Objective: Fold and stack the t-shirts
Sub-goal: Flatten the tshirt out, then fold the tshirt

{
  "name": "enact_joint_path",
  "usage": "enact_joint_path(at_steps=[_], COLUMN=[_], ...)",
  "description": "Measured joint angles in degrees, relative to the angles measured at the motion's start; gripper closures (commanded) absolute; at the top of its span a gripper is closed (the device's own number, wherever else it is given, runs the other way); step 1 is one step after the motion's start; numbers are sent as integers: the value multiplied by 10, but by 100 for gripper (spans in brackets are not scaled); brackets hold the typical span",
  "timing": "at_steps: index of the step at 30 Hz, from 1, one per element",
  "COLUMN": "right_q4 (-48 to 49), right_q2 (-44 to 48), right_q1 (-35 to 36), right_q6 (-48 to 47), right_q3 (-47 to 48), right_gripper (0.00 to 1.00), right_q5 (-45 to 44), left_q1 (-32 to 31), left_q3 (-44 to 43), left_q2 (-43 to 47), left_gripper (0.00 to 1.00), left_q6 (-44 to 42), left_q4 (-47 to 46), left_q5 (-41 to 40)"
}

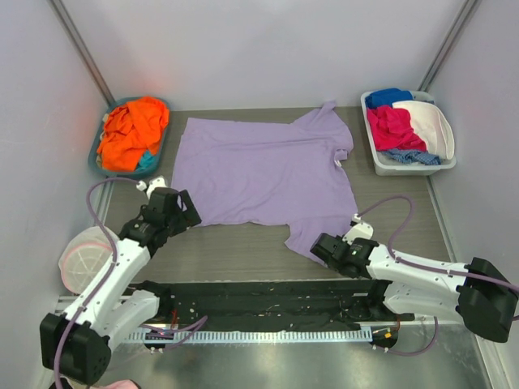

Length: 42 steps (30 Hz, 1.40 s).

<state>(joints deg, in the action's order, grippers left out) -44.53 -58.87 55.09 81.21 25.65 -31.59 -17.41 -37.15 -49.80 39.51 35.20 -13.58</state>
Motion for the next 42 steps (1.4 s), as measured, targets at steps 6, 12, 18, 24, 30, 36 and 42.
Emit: enact_joint_path(at_steps=[6,12,18,24,30,36,42], right_q4=[18,32,38,40,41,41,39], right_q2=[0,0,0,0,0,0,0], right_q1=[0,0,0,0,0,0,0], right_q6=[-8,-21,-33,-39,-42,-42,-45], right_q3=[-2,-2,-2,-2,-2,-2,-1], right_gripper=[99,99,99,99,99,99,99], right_q5=[6,14,17,19,21,22,22], left_q1=[0,35,112,131,132,135,141], left_q3=[5,22,31,32,33,32,32], left_q2=[-82,-120,-143,-176,-219,-242,-243], left_gripper=[12,24,30,39,51,56,56], left_q6=[38,53,46,44,42,42,42], left_q4=[1,-19,-54,-90,-122,-137,-141], left_q5=[-36,-54,-45,-32,-16,-14,-14])
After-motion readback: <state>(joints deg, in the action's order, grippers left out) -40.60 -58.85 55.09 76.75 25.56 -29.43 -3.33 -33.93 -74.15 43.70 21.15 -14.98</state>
